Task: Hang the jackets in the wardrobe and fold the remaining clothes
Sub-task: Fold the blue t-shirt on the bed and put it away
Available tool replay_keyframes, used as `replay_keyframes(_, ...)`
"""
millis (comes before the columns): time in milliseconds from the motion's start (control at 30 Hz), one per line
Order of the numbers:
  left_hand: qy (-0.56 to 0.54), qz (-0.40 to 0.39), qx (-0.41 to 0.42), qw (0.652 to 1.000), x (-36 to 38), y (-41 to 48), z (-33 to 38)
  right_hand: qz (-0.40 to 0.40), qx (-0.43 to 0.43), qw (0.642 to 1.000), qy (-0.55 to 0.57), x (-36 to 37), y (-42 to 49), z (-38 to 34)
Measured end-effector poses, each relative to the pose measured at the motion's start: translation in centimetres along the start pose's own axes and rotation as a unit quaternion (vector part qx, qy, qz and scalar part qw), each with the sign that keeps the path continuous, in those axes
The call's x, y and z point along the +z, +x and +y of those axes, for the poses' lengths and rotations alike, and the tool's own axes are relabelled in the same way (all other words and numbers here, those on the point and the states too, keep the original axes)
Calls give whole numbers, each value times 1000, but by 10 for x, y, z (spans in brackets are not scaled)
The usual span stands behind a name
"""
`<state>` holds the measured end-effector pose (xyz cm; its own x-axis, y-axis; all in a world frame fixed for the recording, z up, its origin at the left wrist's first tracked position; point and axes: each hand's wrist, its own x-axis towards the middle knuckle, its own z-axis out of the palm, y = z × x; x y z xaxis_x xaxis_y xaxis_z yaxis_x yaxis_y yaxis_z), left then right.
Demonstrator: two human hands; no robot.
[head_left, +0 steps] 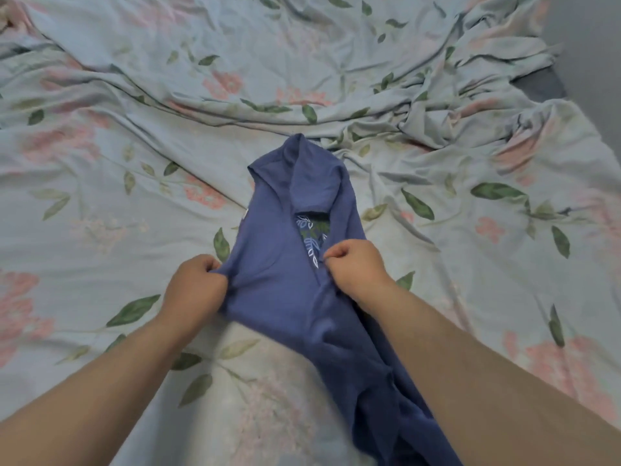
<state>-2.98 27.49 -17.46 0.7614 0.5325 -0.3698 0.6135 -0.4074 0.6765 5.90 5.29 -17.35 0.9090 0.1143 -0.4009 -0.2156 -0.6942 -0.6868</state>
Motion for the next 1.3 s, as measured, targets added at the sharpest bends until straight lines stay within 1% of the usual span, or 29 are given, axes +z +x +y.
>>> replay_keyframes(67, 35, 21, -16, 999, -24, -1, -24, 10, 71, 997, 33, -20, -6, 22)
replay_keyframes(133, 61, 40, -43, 996, -44, -2, -47, 14, 130, 991, 15, -51, -16, 49)
replay_keyframes(167, 73, 51, -56, 994, -53, -2, -56, 15, 150, 988, -14, -69, -21, 62)
replay_keyframes(200, 81, 60, -64, 993, -61, -3, -64, 11, 169, 983, -68, -86, -27, 72)
replay_keyframes(233, 82, 66, -67, 992, -67, -5, -68, -7, 184, 971, -153, -102, -34, 79)
replay_keyframes(267, 77, 68, -65, 993, -70, -6, -72, -38, 195, 945, -261, -115, -41, 82)
replay_keyframes(300, 70, 64, -63, 994, -70, -7, -75, -71, 200, 908, -362, -125, -47, 82)
replay_keyframes(333, 57, 58, -57, 995, -70, -7, -77, -94, 202, 873, -435, -130, -53, 81)
replay_keyframes(367, 44, 49, -51, 997, -68, -9, -77, -104, 201, 851, -473, -132, -57, 77)
replay_keyframes(400, 31, 44, -46, 998, -66, -10, -78, -97, 194, 846, -487, -131, -59, 69)
replay_keyframes(433, 14, 44, -42, 998, -64, -13, -78, -69, 172, 854, -486, -127, -60, 59)
replay_keyframes(467, -6, 47, -40, 998, -63, -14, -77, -32, 123, 869, -479, -119, -59, 48)
replay_keyframes(533, -33, 46, -39, 998, -62, -17, -75, 20, -21, 907, -421, -93, -54, 21)
replay_keyframes(567, -43, 38, -41, 998, -62, -19, -73, 27, -86, 926, -367, -76, -51, 4)
replay_keyframes(600, -53, 28, -44, 997, -62, -19, -72, 23, -129, 941, -313, -58, -48, -13)
replay_keyframes(633, -60, 18, -50, 997, -63, -21, -71, 10, -154, 950, -270, -39, -43, -28)
replay_keyframes(667, -65, 12, -52, 996, -63, -22, -71, -7, -165, 956, -243, -21, -37, -39)
replay_keyframes(733, -69, 14, -39, 997, -65, -23, -71, -54, -135, 963, -228, 7, -23, -55)
replay_keyframes(800, -57, 17, -36, 998, -67, -23, -73, -85, -82, 960, -253, 21, -10, -55)
replay_keyframes(867, -59, 4, -50, 997, -71, -23, -72, -91, -65, 952, -286, 23, -4, -50)
replay_keyframes(900, -69, -8, -56, 996, -75, -23, -71, -79, -77, 953, -281, 19, -3, -48)
replay_keyframes(967, -94, -25, -62, 993, -86, -24, -69, -36, -111, 970, -213, 4, -4, -46)
replay_keyframes(1033, -116, -19, -46, 992, -102, -26, -60, 38, -129, 984, -114, -23, -7, -53)
replay_keyframes(1100, -141, 0, -18, 990, -121, -31, -38, 102, -123, 986, -40, -58, -13, -71)
replay_keyframes(1133, -159, 9, -5, 987, -132, -34, -24, 119, -121, 985, -16, -77, -16, -83)
replay_keyframes(1200, -191, 15, 24, 981, -151, -39, 8, 141, -139, 980, 3, -116, -24, -112)
replay_keyframes(1300, -210, 18, 75, 975, -183, -49, 64, 175, -183, 967, 10, -177, -45, -168)
